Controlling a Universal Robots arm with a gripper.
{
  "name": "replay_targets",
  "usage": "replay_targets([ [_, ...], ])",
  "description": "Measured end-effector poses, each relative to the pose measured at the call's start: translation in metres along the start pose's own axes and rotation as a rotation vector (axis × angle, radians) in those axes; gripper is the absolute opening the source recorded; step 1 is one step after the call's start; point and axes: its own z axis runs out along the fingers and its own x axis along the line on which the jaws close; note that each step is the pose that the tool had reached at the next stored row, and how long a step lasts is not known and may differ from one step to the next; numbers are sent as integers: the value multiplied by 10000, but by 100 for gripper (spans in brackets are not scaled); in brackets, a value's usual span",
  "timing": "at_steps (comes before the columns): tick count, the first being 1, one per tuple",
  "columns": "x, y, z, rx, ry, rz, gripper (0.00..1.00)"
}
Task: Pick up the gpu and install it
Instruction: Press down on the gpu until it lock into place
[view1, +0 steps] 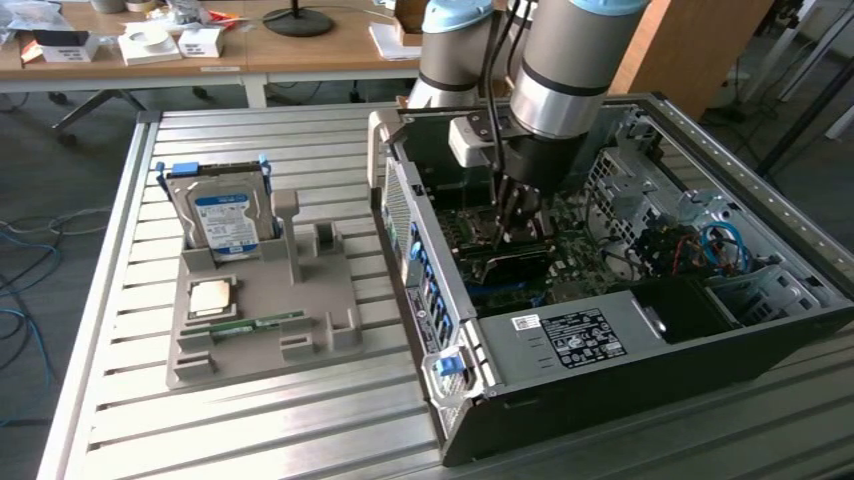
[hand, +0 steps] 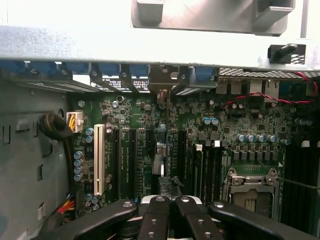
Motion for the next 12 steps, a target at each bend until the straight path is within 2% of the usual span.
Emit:
replay_targets([
  [12, 2, 0, 59, 2, -3, 0, 11],
])
